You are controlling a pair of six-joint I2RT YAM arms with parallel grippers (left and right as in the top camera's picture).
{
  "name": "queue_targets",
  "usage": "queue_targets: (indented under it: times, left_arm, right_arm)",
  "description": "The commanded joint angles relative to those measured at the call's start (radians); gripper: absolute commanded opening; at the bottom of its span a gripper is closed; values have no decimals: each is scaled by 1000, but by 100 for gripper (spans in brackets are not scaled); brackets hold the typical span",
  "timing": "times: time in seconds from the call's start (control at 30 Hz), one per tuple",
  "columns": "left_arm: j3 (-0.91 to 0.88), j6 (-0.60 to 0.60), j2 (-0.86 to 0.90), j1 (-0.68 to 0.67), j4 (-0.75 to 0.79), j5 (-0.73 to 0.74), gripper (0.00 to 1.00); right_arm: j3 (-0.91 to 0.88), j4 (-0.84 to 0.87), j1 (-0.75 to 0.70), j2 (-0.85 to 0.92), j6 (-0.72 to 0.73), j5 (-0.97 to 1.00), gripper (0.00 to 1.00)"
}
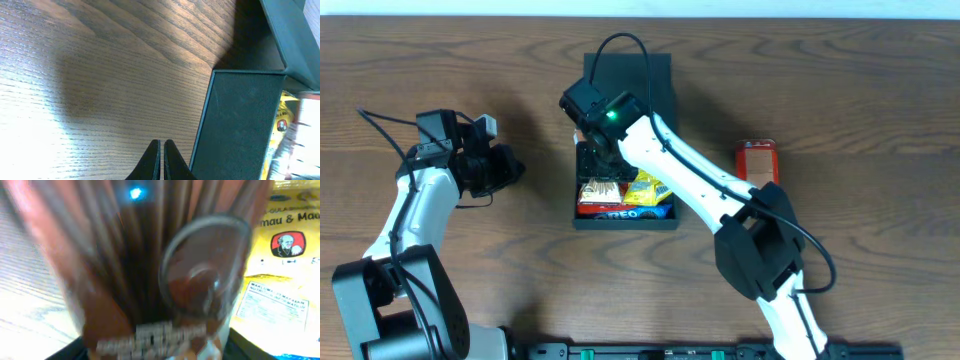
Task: Pack container
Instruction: 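Insert the Pocky box upright into the box's left side, release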
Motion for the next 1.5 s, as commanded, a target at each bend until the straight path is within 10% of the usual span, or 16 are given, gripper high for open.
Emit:
queue_targets:
  times: [0.0,0.47,0.5,0.6,0.8,1.47]
  left_arm:
    - [-5,21,-17,2,-6,8,6]
    - [-5,21,-17,2,-6,8,6]
    - [-5,21,-17,2,-6,8,6]
    - [-5,21,-17,2,-6,8,6]
    - [-5,20,-17,2,-6,8,6]
    - [-5,19,-17,2,-23,8,6]
  right_arm:
    - [3,-4,9,21,8,-4,68]
    - [253,-174,-55,18,-213,-3,70]
    - [272,-185,-59,18,-245,-4,66]
    - [302,-219,-82,18,-374,-5,1]
    - [204,-168,-162,22,-708,-395,2]
    - [-162,159,-187,98,-773,-662,2]
